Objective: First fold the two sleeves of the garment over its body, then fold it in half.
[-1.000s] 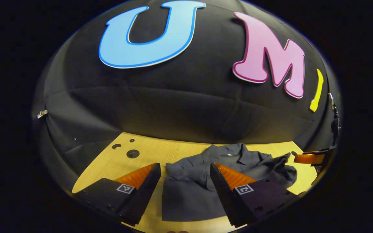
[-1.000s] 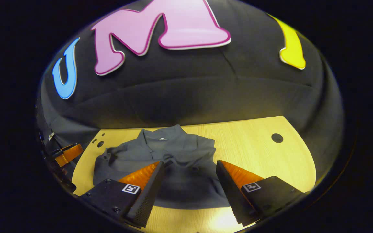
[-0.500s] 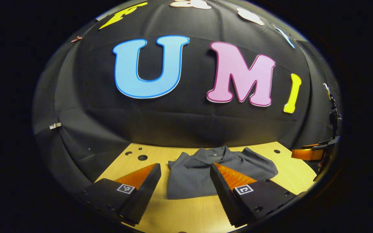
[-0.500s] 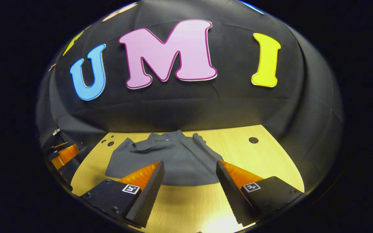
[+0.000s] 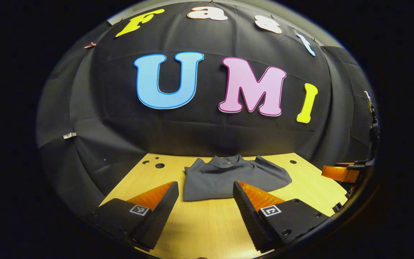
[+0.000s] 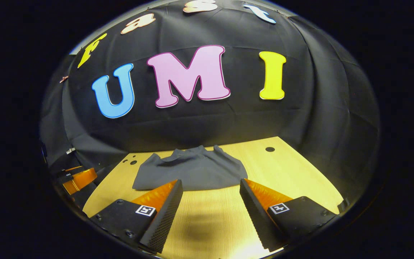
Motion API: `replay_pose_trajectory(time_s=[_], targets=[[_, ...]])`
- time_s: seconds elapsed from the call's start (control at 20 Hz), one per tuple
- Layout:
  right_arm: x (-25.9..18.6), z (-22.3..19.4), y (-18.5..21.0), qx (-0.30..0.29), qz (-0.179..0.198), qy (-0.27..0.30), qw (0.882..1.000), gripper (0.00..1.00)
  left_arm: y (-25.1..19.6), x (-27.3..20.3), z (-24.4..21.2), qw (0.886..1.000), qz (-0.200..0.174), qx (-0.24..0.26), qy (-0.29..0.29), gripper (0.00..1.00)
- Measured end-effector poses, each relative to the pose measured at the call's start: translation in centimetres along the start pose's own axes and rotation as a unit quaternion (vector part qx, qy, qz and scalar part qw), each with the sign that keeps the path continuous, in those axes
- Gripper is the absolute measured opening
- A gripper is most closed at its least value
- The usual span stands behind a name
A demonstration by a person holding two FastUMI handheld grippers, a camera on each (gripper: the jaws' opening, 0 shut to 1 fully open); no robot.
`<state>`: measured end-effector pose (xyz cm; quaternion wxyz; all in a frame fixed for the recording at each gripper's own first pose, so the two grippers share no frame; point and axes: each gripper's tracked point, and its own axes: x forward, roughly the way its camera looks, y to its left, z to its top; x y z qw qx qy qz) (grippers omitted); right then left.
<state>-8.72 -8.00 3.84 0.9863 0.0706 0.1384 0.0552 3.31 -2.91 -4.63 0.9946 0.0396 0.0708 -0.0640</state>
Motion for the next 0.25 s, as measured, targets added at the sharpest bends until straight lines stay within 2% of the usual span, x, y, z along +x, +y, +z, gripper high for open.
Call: replay_pose_trajectory(time_s=[0.15,0.25], targets=[[-2.0,-2.7,0.0,-0.01,-0.001,0.022,1.0,0.99,0.0,-2.7,-0.8,1.0,0.015,-0.011,-0.009,0.96],[-3.4,-3.6,-0.2,-0.008,-0.005,0.023,1.0,0.99,-0.5,-4.0,-1.9,1.0,0.01,-0.013,0.0,0.96]])
